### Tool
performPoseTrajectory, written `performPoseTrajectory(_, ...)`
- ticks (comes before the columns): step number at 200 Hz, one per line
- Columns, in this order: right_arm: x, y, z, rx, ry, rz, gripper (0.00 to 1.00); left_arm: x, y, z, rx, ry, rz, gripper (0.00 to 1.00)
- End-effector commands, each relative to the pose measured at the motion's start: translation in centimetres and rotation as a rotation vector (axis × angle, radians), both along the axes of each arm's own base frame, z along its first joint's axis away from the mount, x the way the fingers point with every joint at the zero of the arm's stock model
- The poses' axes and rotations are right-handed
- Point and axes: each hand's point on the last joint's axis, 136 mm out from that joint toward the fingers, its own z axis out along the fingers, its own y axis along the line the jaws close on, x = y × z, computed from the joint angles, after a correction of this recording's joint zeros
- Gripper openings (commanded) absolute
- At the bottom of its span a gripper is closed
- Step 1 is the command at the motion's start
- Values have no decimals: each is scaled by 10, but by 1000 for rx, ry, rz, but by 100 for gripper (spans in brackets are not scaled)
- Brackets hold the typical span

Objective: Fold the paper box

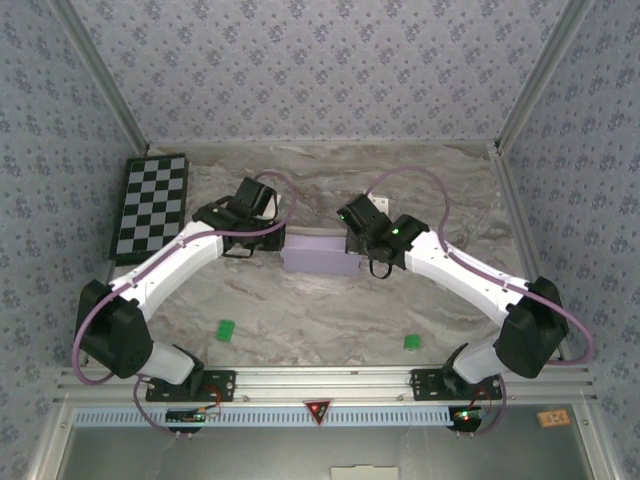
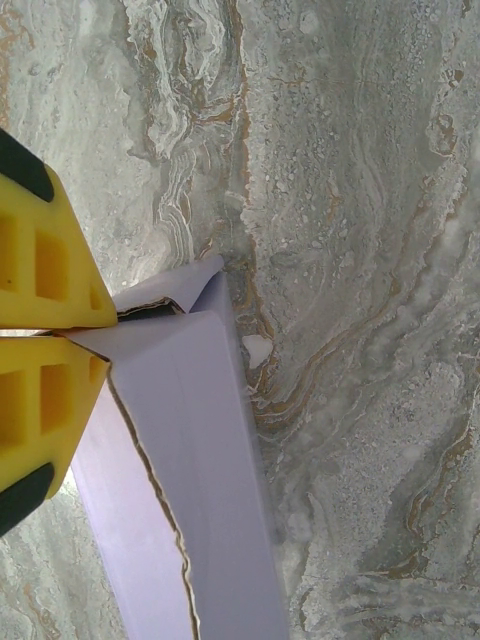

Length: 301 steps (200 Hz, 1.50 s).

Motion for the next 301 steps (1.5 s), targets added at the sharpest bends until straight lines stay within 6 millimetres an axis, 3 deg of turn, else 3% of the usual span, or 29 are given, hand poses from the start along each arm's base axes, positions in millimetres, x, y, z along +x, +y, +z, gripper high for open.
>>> performPoseTrajectory(1,-8,-16,-11,-97,36,11,1,-24,13,-24,71,118,9,9)
performPoseTrajectory(23,-7,-21,-3,-106,10,0,1,-25,15,-25,78,123,18,9)
performPoseTrajectory(28,-12,-26,-14,-130,28,-1,1,-26,15,-26,79,125,19,9)
performPoseTrajectory(60,-10,-31,-16,-156,14,-15,1,-26,17,-29,84,136,31,9)
performPoseTrajectory(126,-16,-19,-37,-109,-3,-50,1,-27,14,-22,44,125,48,9)
performPoseTrajectory(159,-19,-19,-43,-114,-26,-60,1,-27,14,-10,11,96,56,13)
performPoseTrajectory(219,-21,-22,-46,-126,-65,-64,1,-20,29,49,-64,-41,119,29)
performPoseTrajectory(243,-20,-21,-43,-131,-84,-59,1,-16,29,69,-100,-82,128,44)
performPoseTrajectory(270,-20,-19,-42,-131,-91,-47,1,-3,24,72,-103,-82,127,62)
performPoseTrajectory(301,-20,-19,-40,-133,-97,-45,0,14,15,64,-97,-62,119,68)
